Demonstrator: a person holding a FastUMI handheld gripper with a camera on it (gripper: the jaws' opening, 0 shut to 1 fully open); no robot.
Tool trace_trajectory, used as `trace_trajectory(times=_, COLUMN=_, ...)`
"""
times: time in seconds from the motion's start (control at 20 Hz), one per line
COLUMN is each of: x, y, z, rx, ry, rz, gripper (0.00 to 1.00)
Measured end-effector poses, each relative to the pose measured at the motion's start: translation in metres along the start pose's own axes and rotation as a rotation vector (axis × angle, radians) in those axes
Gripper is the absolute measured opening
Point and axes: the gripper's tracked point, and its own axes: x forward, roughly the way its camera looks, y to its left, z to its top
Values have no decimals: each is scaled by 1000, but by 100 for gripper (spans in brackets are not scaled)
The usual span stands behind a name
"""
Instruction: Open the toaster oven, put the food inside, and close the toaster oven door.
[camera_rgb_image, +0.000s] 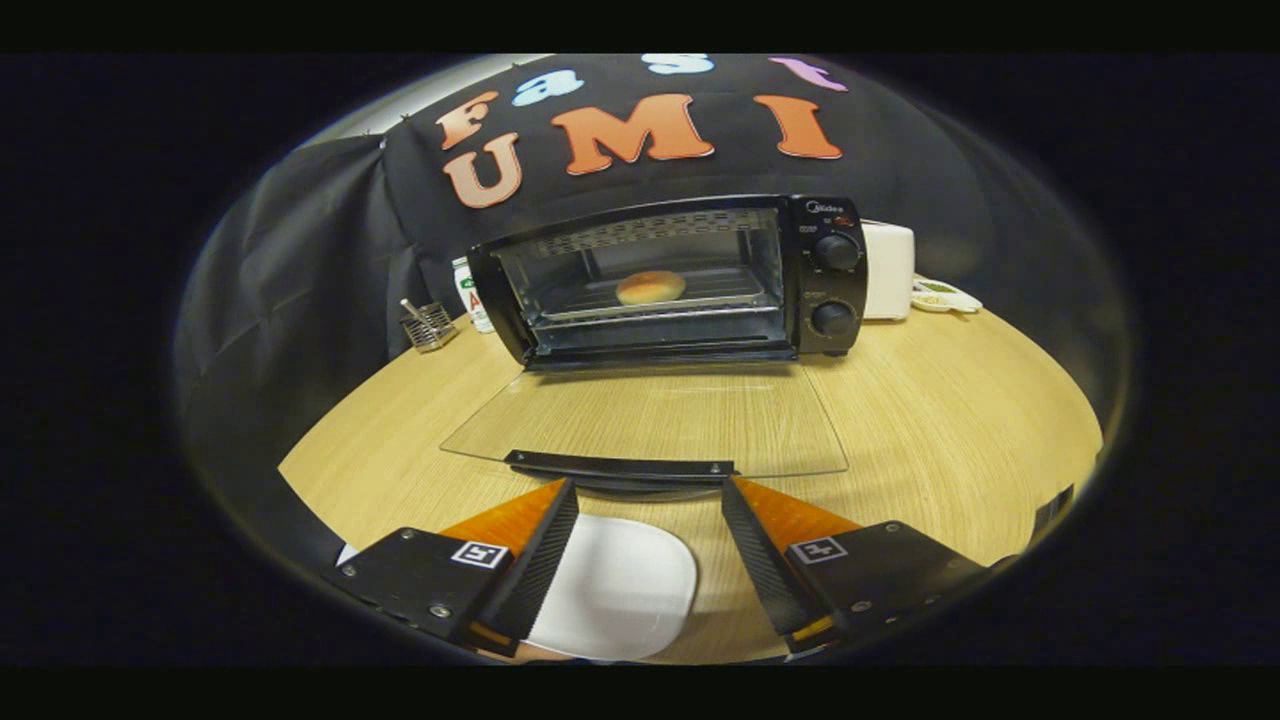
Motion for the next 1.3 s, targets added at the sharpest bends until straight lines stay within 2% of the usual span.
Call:
trace_trajectory(times=0.5, x=14, y=-11, z=-12, rx=-24, ry=50, rz=-72, gripper=86)
trace_trajectory(times=0.75, x=5, y=-6, z=18, rx=-58, ry=-19, rz=-98, gripper=87)
trace_trajectory(times=1.3, x=-11, y=1, z=103, rx=-9, ry=-207, rz=-37, gripper=88)
